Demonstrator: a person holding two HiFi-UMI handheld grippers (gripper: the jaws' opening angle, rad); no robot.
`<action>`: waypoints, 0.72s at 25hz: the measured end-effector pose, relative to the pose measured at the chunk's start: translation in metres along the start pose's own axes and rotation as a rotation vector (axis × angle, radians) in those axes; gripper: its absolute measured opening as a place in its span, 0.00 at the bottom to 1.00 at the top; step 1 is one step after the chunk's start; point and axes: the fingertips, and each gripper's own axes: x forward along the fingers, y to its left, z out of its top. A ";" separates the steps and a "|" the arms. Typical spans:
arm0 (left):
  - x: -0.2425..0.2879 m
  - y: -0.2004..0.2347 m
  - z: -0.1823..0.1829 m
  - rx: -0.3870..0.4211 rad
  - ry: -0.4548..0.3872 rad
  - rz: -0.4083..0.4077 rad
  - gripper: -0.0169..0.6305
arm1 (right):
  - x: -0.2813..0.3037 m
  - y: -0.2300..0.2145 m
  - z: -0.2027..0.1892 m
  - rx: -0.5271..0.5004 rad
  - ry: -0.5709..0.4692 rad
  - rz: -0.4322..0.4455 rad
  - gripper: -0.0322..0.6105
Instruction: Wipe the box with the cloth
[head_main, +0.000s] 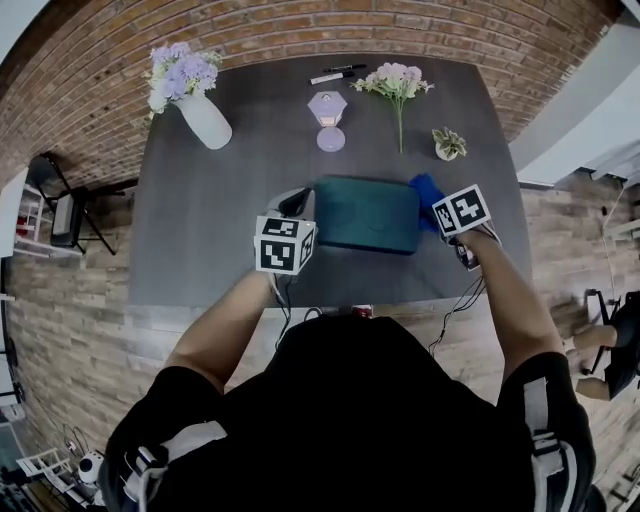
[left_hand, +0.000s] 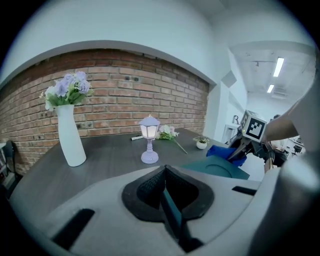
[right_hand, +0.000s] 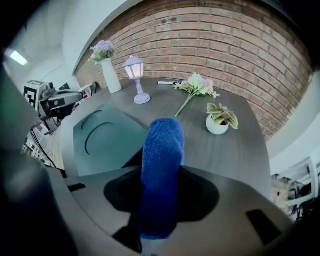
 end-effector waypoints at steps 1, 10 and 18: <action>-0.003 0.000 -0.002 0.002 0.002 -0.011 0.04 | -0.004 0.003 -0.010 0.032 -0.002 0.005 0.29; -0.027 0.023 -0.016 0.010 -0.012 -0.080 0.04 | -0.032 0.065 -0.076 0.285 -0.022 0.058 0.30; -0.042 0.025 -0.028 -0.005 -0.016 -0.176 0.04 | -0.059 0.090 -0.098 0.434 -0.066 0.005 0.30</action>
